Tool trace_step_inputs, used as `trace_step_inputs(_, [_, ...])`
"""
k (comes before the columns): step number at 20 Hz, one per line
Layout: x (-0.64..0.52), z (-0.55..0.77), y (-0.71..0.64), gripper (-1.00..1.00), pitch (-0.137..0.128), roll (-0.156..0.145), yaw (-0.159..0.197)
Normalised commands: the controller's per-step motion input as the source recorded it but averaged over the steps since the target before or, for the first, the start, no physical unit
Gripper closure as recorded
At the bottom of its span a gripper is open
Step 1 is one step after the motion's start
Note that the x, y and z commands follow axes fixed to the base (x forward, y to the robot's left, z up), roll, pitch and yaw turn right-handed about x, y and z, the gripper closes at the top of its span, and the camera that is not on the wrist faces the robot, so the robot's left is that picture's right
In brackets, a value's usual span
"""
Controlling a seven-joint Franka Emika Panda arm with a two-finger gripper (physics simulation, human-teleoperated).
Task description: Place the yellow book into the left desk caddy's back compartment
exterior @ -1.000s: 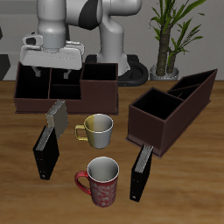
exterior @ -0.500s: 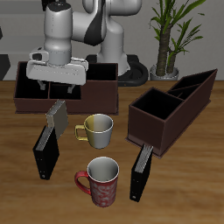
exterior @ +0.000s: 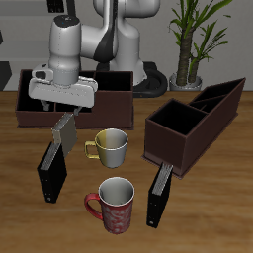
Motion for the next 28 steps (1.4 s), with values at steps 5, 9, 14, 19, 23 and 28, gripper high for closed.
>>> trace_step_inputs(5, [0.11, -0.24, -0.01, -1.00, 0.022, -0.004, -0.024])
trace_step_inputs(9, [0.08, -0.23, 0.01, -1.00, 0.028, 0.004, -0.015])
trace_step_inputs(14, [0.08, -0.27, -0.05, -1.00, 0.027, -0.013, -0.037])
trace_step_inputs(19, [0.03, -0.29, -0.05, 1.00, 0.034, 0.003, -0.039])
trace_step_inputs(23, [-0.02, -0.16, 0.06, 1.00, 0.029, 0.010, -0.010])
trace_step_inputs(28, [-0.03, 0.17, 0.13, 1.00, -0.016, 0.007, -0.018])
